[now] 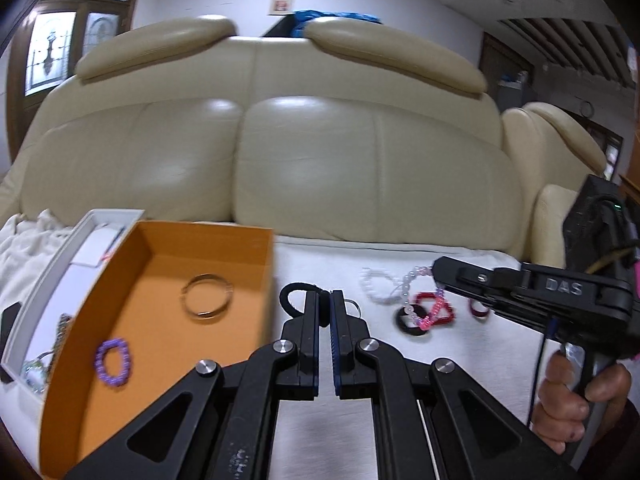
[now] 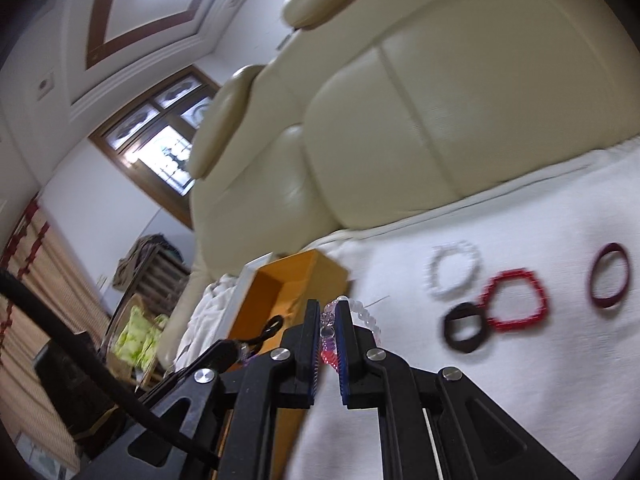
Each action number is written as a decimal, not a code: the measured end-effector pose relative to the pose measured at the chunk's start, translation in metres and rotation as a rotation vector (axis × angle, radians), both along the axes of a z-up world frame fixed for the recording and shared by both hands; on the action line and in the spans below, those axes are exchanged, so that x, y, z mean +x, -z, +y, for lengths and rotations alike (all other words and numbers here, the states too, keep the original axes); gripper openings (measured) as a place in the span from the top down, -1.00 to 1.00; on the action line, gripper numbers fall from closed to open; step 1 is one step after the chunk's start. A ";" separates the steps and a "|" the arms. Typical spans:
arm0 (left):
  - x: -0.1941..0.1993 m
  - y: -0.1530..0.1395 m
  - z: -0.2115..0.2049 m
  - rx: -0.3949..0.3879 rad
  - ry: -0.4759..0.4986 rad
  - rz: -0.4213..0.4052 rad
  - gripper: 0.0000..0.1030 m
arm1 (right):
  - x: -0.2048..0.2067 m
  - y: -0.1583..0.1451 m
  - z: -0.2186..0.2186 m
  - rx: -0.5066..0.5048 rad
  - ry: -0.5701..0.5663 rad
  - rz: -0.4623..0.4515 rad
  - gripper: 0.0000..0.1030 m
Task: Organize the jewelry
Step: 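Carry both items into the orange box and open both tools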
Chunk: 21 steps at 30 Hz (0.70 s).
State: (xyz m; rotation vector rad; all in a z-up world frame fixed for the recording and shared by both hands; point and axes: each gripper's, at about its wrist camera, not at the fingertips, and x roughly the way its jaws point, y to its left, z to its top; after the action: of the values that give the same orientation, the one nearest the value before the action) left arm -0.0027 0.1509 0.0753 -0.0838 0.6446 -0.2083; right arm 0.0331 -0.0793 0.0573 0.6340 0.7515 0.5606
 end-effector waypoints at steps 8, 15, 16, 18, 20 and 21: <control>0.002 0.008 0.042 0.015 -0.106 0.033 0.90 | 0.000 -0.006 0.062 0.014 -0.111 -0.021 0.83; 0.012 0.025 0.069 0.050 -0.167 0.117 0.90 | 0.015 0.001 0.110 0.031 -0.187 -0.016 0.83; 0.012 0.027 0.072 0.050 -0.171 0.125 0.90 | 0.017 0.003 0.115 0.034 -0.196 -0.011 0.83; 0.013 0.030 0.076 0.057 -0.176 0.141 0.90 | 0.021 0.008 0.127 0.039 -0.214 -0.002 0.83; 0.013 0.033 0.077 0.064 -0.177 0.151 0.90 | 0.024 0.013 0.137 0.039 -0.226 0.010 0.83; 0.013 0.033 0.078 0.067 -0.178 0.159 0.90 | 0.025 0.015 0.140 0.036 -0.227 0.015 0.83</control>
State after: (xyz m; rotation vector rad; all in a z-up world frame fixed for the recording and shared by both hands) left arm 0.0106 0.2286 0.0418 -0.0939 0.7974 -0.0078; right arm 0.0577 0.0606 0.0421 0.5900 0.8343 0.7800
